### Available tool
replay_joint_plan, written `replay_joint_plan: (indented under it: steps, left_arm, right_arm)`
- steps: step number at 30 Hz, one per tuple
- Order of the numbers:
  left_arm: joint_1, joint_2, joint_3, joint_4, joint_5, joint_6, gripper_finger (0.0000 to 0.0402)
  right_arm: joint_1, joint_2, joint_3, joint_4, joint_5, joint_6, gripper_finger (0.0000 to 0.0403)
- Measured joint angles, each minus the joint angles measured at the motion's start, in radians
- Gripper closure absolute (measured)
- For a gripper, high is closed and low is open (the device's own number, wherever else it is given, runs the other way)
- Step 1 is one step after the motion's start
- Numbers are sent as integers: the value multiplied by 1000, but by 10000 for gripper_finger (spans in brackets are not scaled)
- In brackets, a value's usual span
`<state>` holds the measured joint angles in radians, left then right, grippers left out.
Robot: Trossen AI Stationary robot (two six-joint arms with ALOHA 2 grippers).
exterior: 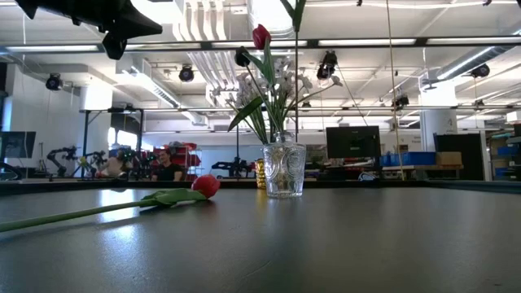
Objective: Sort flowers into vase by color
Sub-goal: Put the black tulip into the transparent vase
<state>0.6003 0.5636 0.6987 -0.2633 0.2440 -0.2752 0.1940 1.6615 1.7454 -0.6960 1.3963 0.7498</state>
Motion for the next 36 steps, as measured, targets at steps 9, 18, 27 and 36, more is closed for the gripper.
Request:
replay_joint_plan:
  steps: [9,18,27,36]
  left_arm:
    - [0,0,0,-2,0,0,402]
    - [-1,0,0,-2,0,0,401]
    - [-1,0,0,-3,0,4,402]
    - [-1,0,0,-3,0,10,402]
  right_arm:
    - [-1,4,0,34,21,1,390]
    - [-5,30,0,37,71,4,390]
    - [-5,52,0,52,62,11,390]
    - [-31,58,-1,24,-73,-10,385]
